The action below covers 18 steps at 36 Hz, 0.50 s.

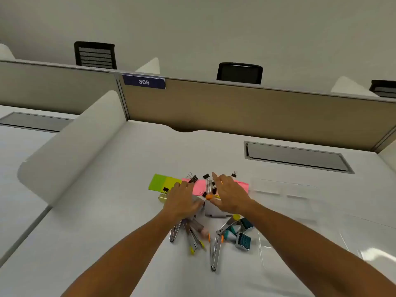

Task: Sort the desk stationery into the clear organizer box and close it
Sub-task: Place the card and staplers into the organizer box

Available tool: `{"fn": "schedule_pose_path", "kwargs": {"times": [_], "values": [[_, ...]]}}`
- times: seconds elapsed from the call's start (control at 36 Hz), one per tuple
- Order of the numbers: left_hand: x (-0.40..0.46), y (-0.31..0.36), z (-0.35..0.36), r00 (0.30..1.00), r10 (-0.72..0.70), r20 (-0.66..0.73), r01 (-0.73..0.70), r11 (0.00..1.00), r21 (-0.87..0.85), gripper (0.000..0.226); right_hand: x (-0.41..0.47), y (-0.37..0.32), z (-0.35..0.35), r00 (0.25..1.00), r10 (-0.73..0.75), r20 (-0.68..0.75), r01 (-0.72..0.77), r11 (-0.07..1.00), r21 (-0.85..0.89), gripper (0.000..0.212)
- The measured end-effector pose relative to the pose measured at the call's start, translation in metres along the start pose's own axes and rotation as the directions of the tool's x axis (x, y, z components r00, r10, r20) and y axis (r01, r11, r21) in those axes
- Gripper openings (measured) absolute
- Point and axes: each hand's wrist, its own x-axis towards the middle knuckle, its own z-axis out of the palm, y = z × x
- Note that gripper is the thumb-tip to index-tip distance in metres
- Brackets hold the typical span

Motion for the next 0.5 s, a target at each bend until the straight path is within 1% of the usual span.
{"fn": "schedule_pose_path", "kwargs": {"times": [0.03,0.11,0.19,0.25,0.39,0.5], "values": [[-0.001,0.001,0.001,1.000,0.000,0.025,0.000,1.000,0.012,0.068,-0.001,-0.001,0.003,1.000,0.008,0.016,-0.008,1.000,0.008,0.092],[-0.005,0.003,0.008,0.999,-0.008,0.043,0.007,1.000,0.005,0.063,-0.007,-0.005,0.009,0.998,0.036,0.047,-0.037,0.999,0.016,0.092],[-0.006,0.006,0.013,0.998,-0.002,0.066,0.001,1.000,0.019,0.056,-0.012,-0.008,0.017,0.997,0.049,0.059,-0.051,0.998,0.025,0.083],[-0.006,0.006,0.015,0.998,0.001,0.056,-0.003,0.999,0.036,0.053,-0.015,-0.009,0.022,0.998,0.049,0.050,-0.051,0.998,0.030,0.077],[-0.008,0.007,0.022,0.998,-0.020,0.060,0.016,0.998,0.061,0.053,-0.022,-0.011,0.034,0.996,0.064,0.063,-0.068,0.996,0.064,0.071],[-0.010,0.007,0.025,0.998,-0.025,0.054,0.023,0.999,0.036,0.049,-0.024,-0.012,0.039,0.993,0.076,0.085,-0.085,0.991,0.103,0.069]]}}
